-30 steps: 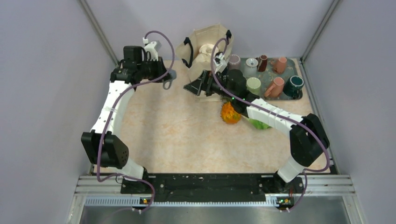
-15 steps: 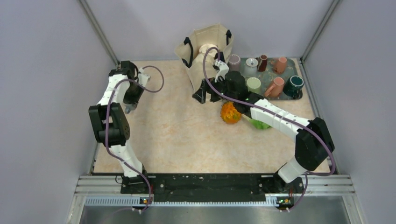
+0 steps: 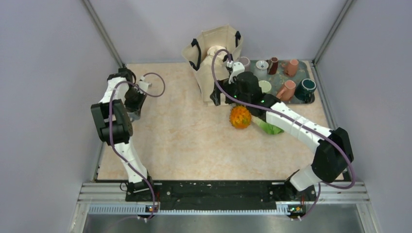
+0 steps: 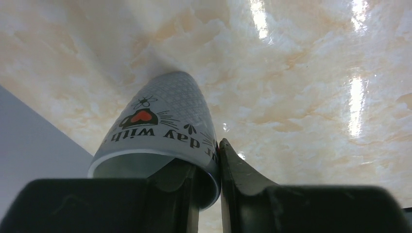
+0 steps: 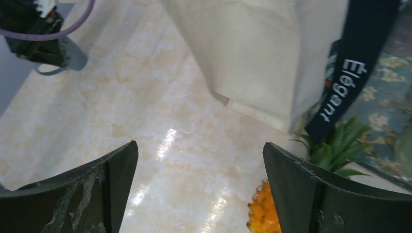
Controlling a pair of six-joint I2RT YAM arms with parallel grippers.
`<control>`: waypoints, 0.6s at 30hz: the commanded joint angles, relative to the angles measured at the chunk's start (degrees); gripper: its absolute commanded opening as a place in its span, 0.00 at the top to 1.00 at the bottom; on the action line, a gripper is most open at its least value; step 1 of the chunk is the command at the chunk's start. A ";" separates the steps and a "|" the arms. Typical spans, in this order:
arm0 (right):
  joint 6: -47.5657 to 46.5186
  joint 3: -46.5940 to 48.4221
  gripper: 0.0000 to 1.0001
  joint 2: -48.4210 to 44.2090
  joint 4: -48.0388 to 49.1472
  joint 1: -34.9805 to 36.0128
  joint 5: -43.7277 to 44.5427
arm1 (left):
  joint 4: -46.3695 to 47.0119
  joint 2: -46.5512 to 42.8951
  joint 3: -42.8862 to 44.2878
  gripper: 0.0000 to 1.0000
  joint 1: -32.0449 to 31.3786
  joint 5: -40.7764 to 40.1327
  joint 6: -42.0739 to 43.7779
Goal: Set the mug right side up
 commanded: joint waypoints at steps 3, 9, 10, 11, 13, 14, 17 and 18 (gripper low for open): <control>-5.17 2.51 0.01 -6.00 -7.59 -3.99 13.82 | 0.65 -0.12 1.44 0.63 1.15 4.00 0.92; -2.98 -2.28 0.01 -8.54 -8.93 -19.78 19.05 | 0.19 -4.96 2.22 0.43 1.09 5.65 0.16; -2.26 -3.57 0.01 -8.34 -8.31 -22.21 21.17 | -0.03 -5.93 2.51 0.42 1.07 5.86 -0.18; -1.35 -4.84 0.01 -8.03 -7.33 -24.27 23.13 | -0.21 -6.89 2.85 0.41 1.07 6.21 -0.69; 0.67 -7.28 0.01 -6.77 -4.31 -27.64 25.92 | -0.62 -8.92 3.45 0.39 0.97 7.36 -1.61; 2.61 -7.96 0.01 -5.72 -3.21 -28.74 27.75 | -0.92 -9.85 3.80 0.38 0.98 7.92 -2.27; 7.68 -7.56 0.01 -1.46 -2.20 -30.87 30.92 | -2.27 -13.23 4.76 0.37 0.73 9.63 -5.17; 8.73 -7.09 0.01 -0.07 -1.58 -31.22 31.29 | -2.27 -14.60 4.68 0.36 0.72 10.73 -6.00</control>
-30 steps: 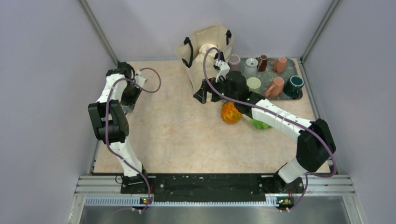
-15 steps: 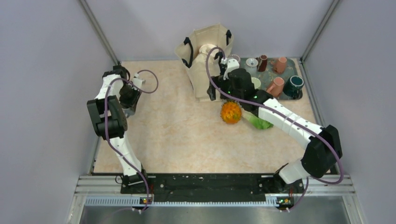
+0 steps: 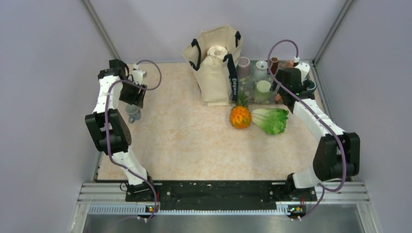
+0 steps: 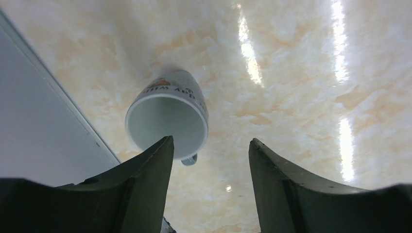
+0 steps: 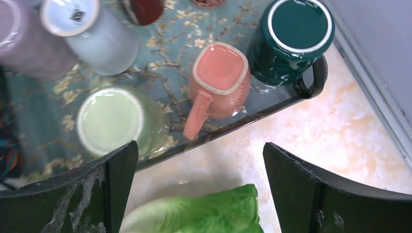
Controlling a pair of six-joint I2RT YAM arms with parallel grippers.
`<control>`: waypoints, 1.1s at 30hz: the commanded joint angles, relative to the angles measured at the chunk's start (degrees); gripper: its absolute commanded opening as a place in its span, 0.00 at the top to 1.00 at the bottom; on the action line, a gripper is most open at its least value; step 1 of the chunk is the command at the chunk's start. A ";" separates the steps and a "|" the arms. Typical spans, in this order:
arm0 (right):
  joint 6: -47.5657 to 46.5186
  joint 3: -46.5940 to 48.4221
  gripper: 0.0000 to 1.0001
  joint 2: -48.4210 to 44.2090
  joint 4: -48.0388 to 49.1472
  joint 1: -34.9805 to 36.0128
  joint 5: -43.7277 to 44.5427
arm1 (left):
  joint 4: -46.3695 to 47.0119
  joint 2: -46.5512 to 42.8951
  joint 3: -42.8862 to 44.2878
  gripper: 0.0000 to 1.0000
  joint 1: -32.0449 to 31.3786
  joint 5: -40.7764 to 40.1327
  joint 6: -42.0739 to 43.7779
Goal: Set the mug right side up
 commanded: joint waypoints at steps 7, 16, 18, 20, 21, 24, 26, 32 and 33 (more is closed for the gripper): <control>13.01 1.97 0.31 12.97 9.50 -2.60 9.23 | 3.96 -16.74 -2.18 0.34 -0.60 11.68 -6.98; 10.01 5.79 0.40 21.28 10.50 -4.30 8.05 | 3.39 -17.76 -3.73 0.34 -1.24 12.92 -6.65; 10.10 5.88 0.41 22.20 8.97 -4.81 8.36 | 3.48 -17.76 -3.90 0.34 -1.28 13.25 -6.78; 10.18 4.63 0.43 21.93 8.92 -5.28 8.75 | 3.49 -17.86 -3.92 0.34 -1.37 13.88 -6.87; 10.01 3.72 0.43 21.46 9.30 -5.49 8.99 | 3.51 -17.85 -3.80 0.34 -1.41 14.10 -6.84; 8.26 1.59 0.46 19.90 11.03 -6.06 9.88 | 3.50 -17.92 -3.75 0.34 -1.56 14.13 -6.83; 6.57 1.79 0.47 19.93 11.36 -6.35 10.01 | 3.48 -17.86 -3.74 0.34 -1.67 14.15 -6.83; 5.30 4.96 0.59 23.26 9.15 -6.92 8.88 | 3.46 -17.81 -3.96 0.34 -2.00 14.45 -7.03; 5.09 4.97 0.61 23.60 9.37 -6.95 8.87 | 3.50 -17.93 -4.08 0.34 -2.04 14.47 -6.99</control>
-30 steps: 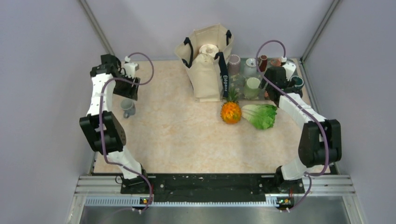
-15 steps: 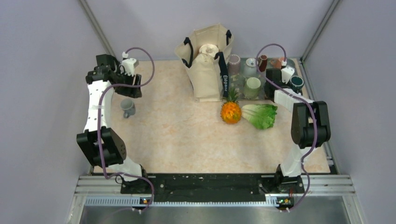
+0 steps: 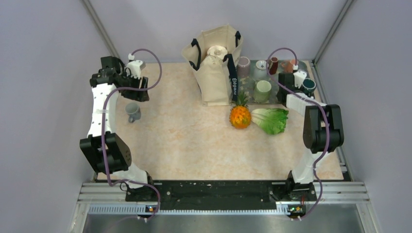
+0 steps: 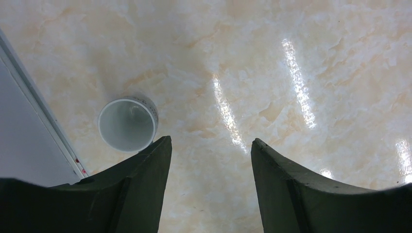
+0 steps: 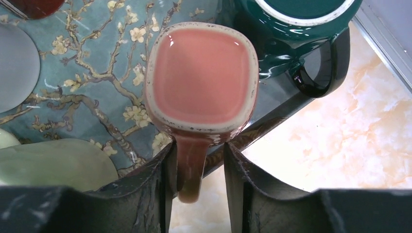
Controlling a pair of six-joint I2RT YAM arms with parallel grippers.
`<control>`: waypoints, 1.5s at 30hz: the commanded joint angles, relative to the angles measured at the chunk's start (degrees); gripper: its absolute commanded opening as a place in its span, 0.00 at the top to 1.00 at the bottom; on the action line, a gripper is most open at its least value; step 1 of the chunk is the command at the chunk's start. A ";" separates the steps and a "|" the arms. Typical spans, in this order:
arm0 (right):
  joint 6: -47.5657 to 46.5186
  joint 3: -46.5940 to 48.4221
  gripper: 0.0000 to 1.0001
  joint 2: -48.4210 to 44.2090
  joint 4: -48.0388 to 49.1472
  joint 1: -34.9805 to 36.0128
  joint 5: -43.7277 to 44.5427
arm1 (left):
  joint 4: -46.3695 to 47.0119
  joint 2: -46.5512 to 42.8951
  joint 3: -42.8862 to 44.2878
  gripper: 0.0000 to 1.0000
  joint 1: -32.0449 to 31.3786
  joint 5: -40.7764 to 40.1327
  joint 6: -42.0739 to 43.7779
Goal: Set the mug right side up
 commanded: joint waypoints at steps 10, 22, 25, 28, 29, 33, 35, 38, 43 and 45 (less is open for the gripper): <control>-5.85 4.21 1.00 -0.27 0.24 -1.79 -0.14 | 0.97 -1.50 -0.51 0.34 -0.43 1.56 0.08; -7.74 -2.66 1.00 -18.40 8.72 -1.79 -9.62 | 0.22 -3.21 1.29 0.34 -0.87 8.26 -2.69; -7.85 -3.04 1.00 -20.59 9.01 -1.79 -11.98 | 0.60 -4.19 1.48 0.34 -1.18 10.82 -4.40; -7.41 -3.11 1.00 -23.61 9.07 -1.79 -15.85 | 2.00 -4.86 1.87 0.34 -1.86 12.68 -8.07; -6.88 -3.12 1.00 -24.88 9.20 -1.75 -17.39 | 2.28 -5.05 2.11 0.33 -2.22 13.72 -9.63; -3.90 -3.72 1.00 -31.13 11.12 0.33 -25.87 | 5.92 -6.78 2.66 0.22 -3.16 25.07 -17.78; -2.13 -3.73 1.00 -33.26 12.62 3.27 -29.16 | 11.10 -7.93 1.95 0.08 -4.49 30.69 -24.27; -0.01 -3.55 1.00 -35.53 15.98 11.17 -32.18 | 18.57 -9.13 1.41 0.02 -8.64 34.97 -32.91; 6.25 -3.80 1.00 -35.60 25.12 21.21 -36.44 | 30.76 -9.78 1.27 0.05 -16.51 37.27 -44.18; 8.75 -3.54 1.00 -34.73 29.24 24.54 -37.49 | 37.19 -9.29 0.85 0.07 -17.96 39.26 -50.63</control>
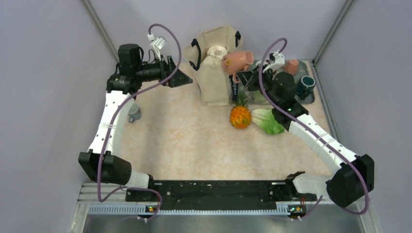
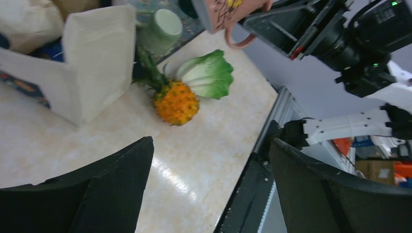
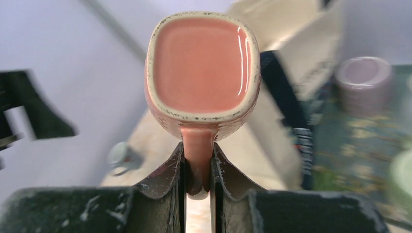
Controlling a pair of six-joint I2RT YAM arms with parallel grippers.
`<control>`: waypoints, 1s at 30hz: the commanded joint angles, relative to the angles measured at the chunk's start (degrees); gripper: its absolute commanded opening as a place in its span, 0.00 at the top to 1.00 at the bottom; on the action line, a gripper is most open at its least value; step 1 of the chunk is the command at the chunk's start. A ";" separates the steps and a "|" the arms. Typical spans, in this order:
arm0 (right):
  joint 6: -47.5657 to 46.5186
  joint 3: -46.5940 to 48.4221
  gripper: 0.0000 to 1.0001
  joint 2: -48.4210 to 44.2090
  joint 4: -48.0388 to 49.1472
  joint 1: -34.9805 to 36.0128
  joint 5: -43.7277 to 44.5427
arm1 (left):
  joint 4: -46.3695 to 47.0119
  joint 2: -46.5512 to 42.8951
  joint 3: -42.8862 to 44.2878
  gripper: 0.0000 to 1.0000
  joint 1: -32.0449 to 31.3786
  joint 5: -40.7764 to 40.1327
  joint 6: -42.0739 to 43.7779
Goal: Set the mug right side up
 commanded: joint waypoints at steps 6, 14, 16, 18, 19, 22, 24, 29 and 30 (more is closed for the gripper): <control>9.86 3.31 1.00 2.75 22.56 11.19 -6.48 | 33.64 1.25 -4.03 0.08 -3.87 10.23 -31.26; 14.21 4.40 1.00 6.82 26.58 14.16 -9.38 | 38.95 3.37 -4.05 0.10 -5.59 9.79 -35.01; 14.41 4.68 1.00 7.20 27.00 15.03 -9.51 | 39.06 3.71 -4.11 0.10 -6.01 9.90 -35.38; 14.46 4.83 1.00 7.58 27.38 15.87 -9.51 | 39.76 4.04 -4.41 0.11 -6.38 10.19 -36.06; 14.66 4.87 1.00 7.85 27.56 16.17 -9.56 | 40.62 4.24 -4.63 0.12 -6.62 10.60 -36.98; 16.50 4.79 1.00 9.49 29.02 16.39 -10.27 | 47.83 4.35 -6.09 0.24 -7.05 11.98 -42.94; 18.40 4.83 1.00 11.24 30.63 16.39 -11.46 | 55.51 4.43 -7.94 0.34 -7.21 13.07 -50.43; 23.87 6.09 1.00 16.76 33.60 16.84 -15.64 | 71.09 4.87 -10.23 0.58 -7.24 14.69 -62.54; 24.04 6.26 1.00 17.53 33.49 17.06 -15.88 | 68.43 4.63 -9.79 0.68 -7.24 14.49 -61.04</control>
